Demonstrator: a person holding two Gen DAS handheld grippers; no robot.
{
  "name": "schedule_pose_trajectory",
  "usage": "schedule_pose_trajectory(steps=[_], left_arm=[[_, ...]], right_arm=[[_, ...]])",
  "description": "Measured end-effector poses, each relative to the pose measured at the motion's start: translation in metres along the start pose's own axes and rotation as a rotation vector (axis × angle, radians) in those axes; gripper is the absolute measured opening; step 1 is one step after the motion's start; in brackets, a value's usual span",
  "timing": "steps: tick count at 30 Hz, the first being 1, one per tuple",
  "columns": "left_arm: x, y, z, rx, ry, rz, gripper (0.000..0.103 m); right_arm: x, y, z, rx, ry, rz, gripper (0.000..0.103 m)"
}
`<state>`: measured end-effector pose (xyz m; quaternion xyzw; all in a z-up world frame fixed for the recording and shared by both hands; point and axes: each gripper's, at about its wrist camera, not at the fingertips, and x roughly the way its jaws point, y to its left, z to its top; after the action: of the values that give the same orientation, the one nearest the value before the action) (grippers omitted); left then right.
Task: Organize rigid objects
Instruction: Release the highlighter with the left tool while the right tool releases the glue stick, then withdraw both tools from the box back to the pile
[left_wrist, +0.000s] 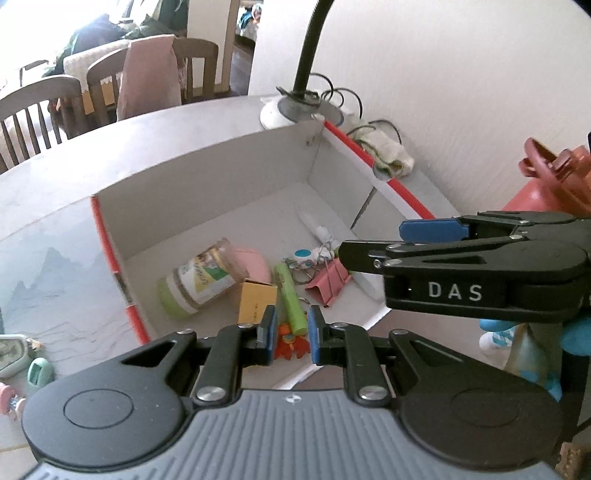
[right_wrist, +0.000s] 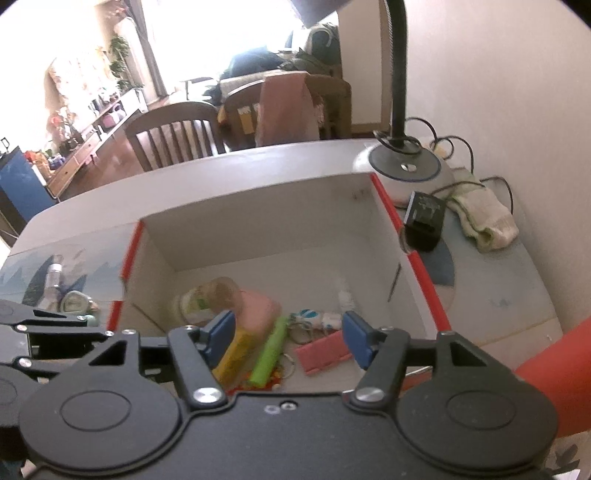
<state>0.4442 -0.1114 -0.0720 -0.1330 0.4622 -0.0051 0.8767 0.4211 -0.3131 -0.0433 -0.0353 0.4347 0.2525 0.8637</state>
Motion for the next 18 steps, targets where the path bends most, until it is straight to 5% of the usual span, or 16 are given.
schedule_pose_trajectory(steps=[18], left_arm=[[-0.091,0.068,-0.047,-0.109,-0.13,0.026,0.019]], right_arm=[[-0.042,0.081,-0.028,-0.065,-0.051,0.141,0.077]])
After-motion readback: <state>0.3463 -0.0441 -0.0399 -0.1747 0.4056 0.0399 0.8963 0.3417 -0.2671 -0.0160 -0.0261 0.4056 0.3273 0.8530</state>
